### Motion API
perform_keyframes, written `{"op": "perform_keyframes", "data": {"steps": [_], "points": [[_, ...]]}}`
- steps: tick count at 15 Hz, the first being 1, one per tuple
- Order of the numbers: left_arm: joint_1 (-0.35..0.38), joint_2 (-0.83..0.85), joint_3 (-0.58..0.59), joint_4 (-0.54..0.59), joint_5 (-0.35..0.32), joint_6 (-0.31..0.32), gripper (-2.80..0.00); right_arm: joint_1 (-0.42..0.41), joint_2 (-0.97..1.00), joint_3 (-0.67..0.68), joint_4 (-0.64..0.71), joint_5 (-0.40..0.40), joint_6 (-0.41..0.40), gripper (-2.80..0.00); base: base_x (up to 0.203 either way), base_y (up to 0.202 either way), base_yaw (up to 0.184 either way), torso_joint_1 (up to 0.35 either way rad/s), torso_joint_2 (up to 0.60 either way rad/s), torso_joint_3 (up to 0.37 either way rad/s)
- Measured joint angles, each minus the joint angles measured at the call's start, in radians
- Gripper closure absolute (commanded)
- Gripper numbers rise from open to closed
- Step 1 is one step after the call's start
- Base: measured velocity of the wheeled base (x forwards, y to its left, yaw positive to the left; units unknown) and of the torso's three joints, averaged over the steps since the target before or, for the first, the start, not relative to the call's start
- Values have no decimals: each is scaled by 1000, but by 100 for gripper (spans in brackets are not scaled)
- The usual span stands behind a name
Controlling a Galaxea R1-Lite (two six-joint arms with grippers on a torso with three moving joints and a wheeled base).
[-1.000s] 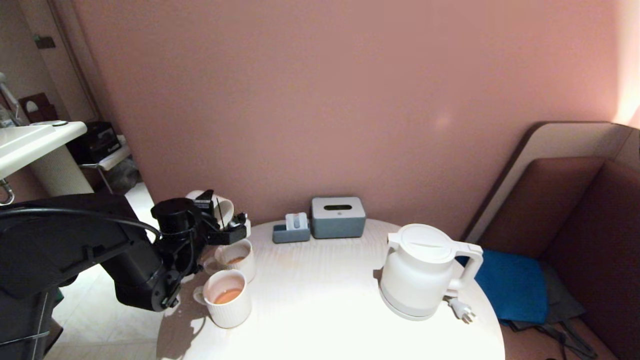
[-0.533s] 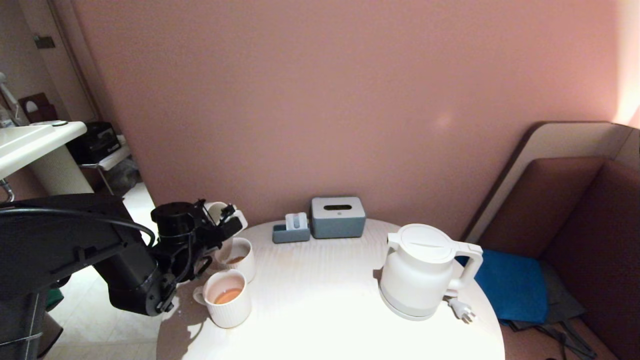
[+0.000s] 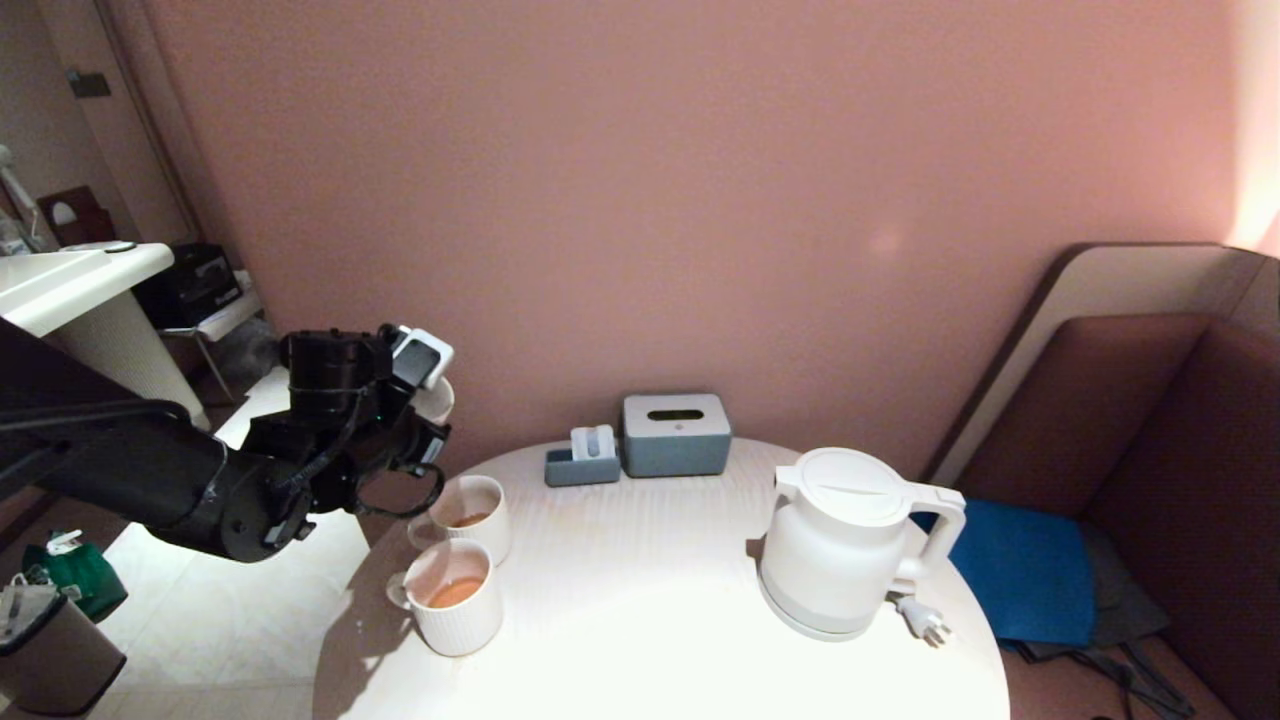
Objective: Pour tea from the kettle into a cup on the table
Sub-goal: Put the cup down on the table
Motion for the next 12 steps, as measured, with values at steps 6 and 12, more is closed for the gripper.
{"op": "perform_keyframes", "data": {"steps": [6,12], "points": [[-235,-197,11,149,5,-434,0,0,0,0,0,0,0,0,0,0,0,0,0,0],[-384,-188,179,38,25,-590,0,0,0,0,0,1,0,0,0,0,0,0,0,0]]}}
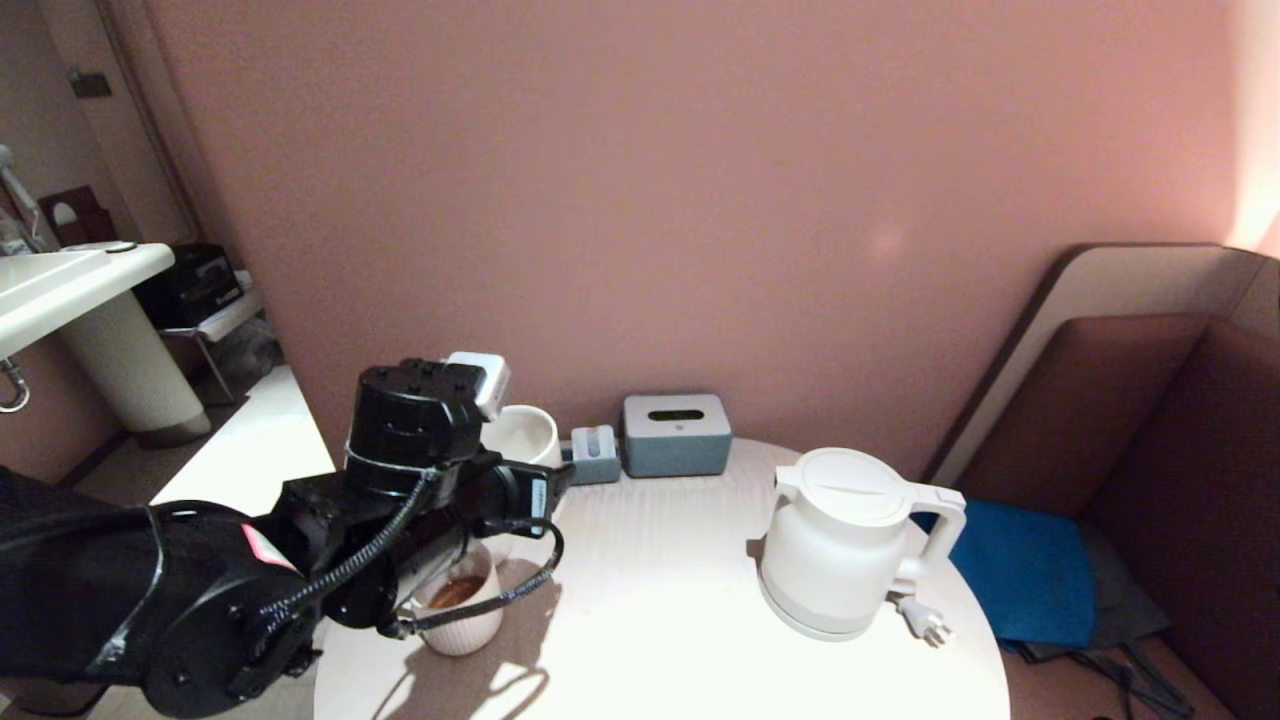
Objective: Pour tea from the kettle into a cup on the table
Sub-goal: Put the cup down on the table
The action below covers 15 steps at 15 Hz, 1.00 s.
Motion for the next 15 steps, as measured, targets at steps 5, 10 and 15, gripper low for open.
{"op": "perform_keyframes", "data": {"steps": [5,10,15], "points": [[-90,132,87,-245,71,-12,0,0,0,0,0,0,0,0,0,0,0,0,0,0],[-132,270,136,-367,140,-45,0,0,0,0,0,0,1,0,0,0,0,0,0,0],[-136,352,196,-411,144,-50,0,0,0,0,0,-1,0,0,0,0,0,0,0,0]]}}
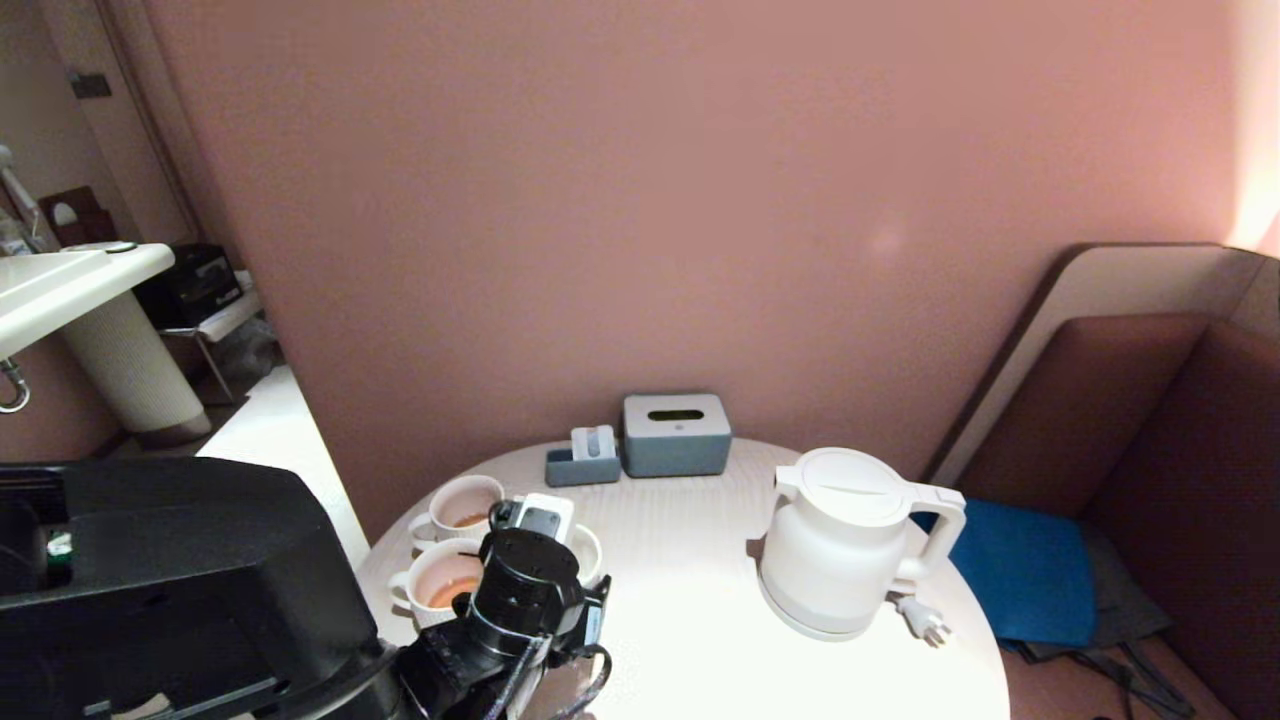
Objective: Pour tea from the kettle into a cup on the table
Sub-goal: Put the cup down on the table
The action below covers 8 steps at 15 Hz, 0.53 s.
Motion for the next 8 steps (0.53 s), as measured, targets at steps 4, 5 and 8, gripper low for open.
{"op": "perform_keyframes", "data": {"steps": [4,5,8], "points": [[-3,50,97,-123,0,-11,0,1,0,0,0,0,0,0,0,0,0,0,0,0],[-4,68,124,-175,0,-10,0,0,0,0,0,0,0,0,0,0,0,0,0,0],[-16,138,176,-281,-2,-13,0,0,0,0,0,0,0,0,0,0,0,0,0,0]]}}
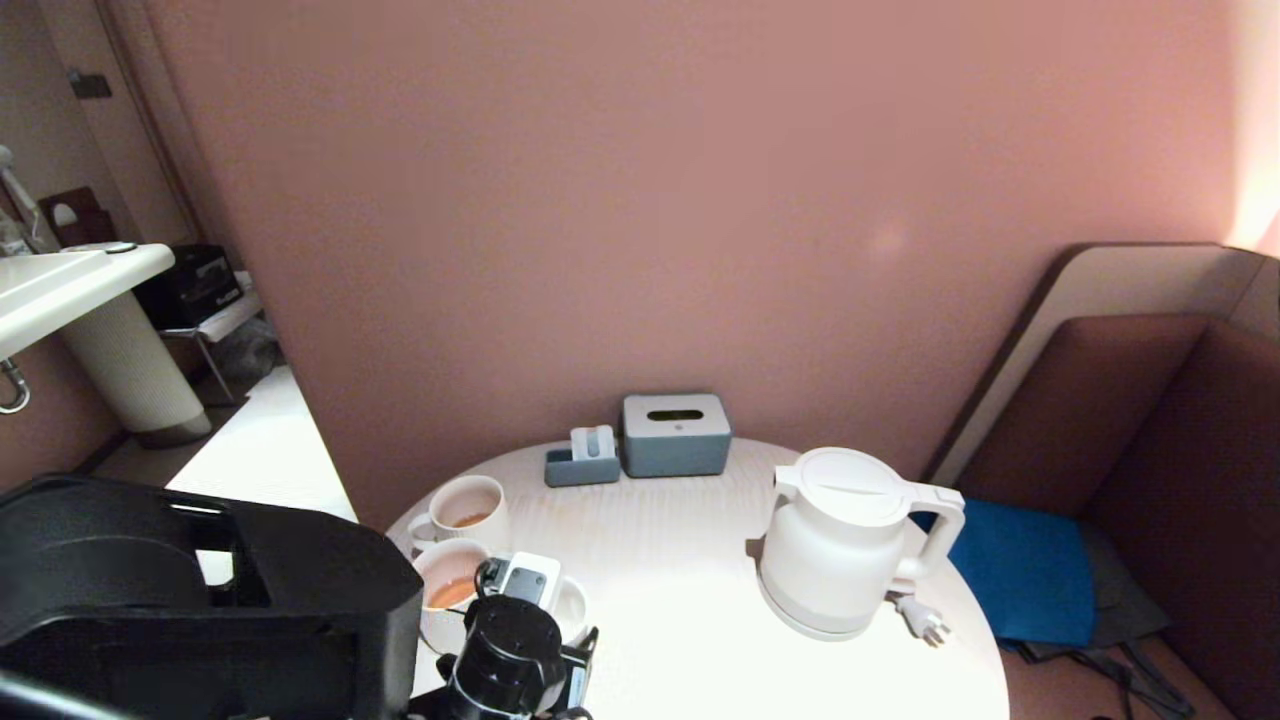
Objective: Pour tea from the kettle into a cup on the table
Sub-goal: Put the cup down on the table
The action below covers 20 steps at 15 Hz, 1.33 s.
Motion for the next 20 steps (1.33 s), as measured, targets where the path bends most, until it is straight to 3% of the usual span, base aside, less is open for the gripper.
{"op": "perform_keyframes", "data": {"steps": [3,8,12,20], "points": [[-22,59,51,-99,0,0,0,0,0,0,0,0,0,0,0,0,0,0,0,0],[-27,83,131,-121,5,-15,0,0,0,0,0,0,0,0,0,0,0,0,0,0],[-12,119,198,-226,7,-16,0,0,0,0,0,0,0,0,0,0,0,0,0,0],[-6,135,242,-220,6,-16,0,0,0,0,0,0,0,0,0,0,0,0,0,0]]}}
